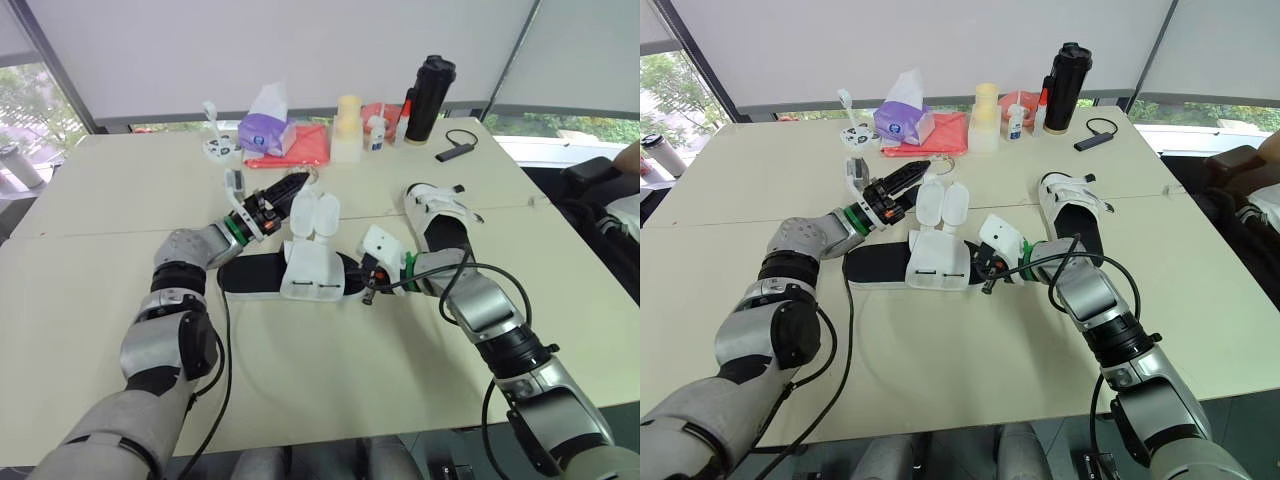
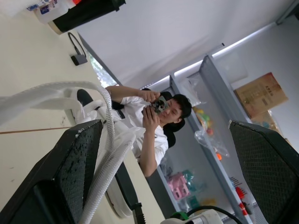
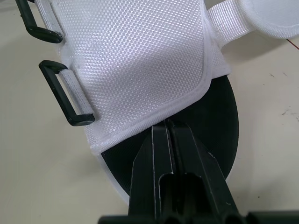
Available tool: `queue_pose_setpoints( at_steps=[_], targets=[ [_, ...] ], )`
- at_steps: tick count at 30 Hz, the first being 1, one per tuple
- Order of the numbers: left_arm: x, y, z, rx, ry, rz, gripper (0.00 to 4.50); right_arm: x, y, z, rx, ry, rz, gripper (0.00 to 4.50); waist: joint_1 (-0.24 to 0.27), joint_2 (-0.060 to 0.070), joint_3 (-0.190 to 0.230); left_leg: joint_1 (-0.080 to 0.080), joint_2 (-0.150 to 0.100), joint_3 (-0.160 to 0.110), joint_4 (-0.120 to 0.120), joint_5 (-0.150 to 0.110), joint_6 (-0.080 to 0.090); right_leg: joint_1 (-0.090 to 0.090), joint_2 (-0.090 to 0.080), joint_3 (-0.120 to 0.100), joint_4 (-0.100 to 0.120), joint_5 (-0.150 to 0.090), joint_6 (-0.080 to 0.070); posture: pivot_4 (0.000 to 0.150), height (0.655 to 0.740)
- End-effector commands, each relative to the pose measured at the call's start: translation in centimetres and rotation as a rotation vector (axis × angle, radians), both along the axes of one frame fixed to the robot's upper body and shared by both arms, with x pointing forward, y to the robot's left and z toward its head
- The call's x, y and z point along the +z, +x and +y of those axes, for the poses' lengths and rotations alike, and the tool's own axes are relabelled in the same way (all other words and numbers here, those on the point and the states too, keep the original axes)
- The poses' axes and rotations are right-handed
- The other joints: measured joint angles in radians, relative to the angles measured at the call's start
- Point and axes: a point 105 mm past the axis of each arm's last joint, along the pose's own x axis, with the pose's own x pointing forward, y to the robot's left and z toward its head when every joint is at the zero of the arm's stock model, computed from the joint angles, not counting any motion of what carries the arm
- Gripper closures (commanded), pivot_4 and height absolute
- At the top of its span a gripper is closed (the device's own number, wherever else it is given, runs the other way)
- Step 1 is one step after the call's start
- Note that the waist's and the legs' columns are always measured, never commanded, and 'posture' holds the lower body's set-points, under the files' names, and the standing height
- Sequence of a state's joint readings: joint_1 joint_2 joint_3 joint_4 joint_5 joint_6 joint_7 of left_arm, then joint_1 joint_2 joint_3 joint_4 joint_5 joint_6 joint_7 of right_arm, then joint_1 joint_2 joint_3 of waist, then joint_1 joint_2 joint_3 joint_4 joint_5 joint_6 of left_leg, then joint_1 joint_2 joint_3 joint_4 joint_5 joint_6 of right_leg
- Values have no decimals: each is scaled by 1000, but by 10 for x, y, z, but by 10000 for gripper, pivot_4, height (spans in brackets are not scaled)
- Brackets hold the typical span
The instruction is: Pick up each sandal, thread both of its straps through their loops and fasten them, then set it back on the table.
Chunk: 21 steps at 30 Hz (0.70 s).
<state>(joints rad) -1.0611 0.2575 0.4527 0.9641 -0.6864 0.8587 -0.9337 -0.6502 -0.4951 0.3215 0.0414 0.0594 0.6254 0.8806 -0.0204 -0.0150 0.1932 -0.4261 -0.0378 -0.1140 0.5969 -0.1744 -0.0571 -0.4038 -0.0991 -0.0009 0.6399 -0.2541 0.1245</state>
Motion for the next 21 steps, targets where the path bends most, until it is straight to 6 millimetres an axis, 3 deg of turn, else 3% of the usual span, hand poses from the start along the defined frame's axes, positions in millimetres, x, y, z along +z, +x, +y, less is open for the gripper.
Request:
queue_pose_setpoints(
  at_steps=[1, 7, 9, 21],
  targets=[
    [13, -1, 4, 7, 2, -65, 294, -1, -1, 1, 8, -9, -4, 45000, 0, 0, 0, 0, 0, 0, 0, 0, 0, 0, 0, 0, 0, 0, 0, 1500, 7400],
    [11, -5, -1, -19, 40, -96, 294, -1, -1, 1, 7, -9, -6, 45000, 0, 0, 0, 0, 0, 0, 0, 0, 0, 0, 0, 0, 0, 0, 0, 1500, 7400],
    [4, -7, -7, -38, 131, -131, 294, -1, -1, 1, 7, -11, -9, 45000, 0, 0, 0, 0, 0, 0, 0, 0, 0, 0, 0, 0, 0, 0, 0, 1500, 7400],
    [-10, 14, -9, 68, 349, -179, 294, 1, -1, 2, 6, -10, -15, 45000, 1, 0, 0, 0, 0, 0, 0, 0, 0, 0, 0, 0, 0, 0, 0, 1500, 7400]
  ],
)
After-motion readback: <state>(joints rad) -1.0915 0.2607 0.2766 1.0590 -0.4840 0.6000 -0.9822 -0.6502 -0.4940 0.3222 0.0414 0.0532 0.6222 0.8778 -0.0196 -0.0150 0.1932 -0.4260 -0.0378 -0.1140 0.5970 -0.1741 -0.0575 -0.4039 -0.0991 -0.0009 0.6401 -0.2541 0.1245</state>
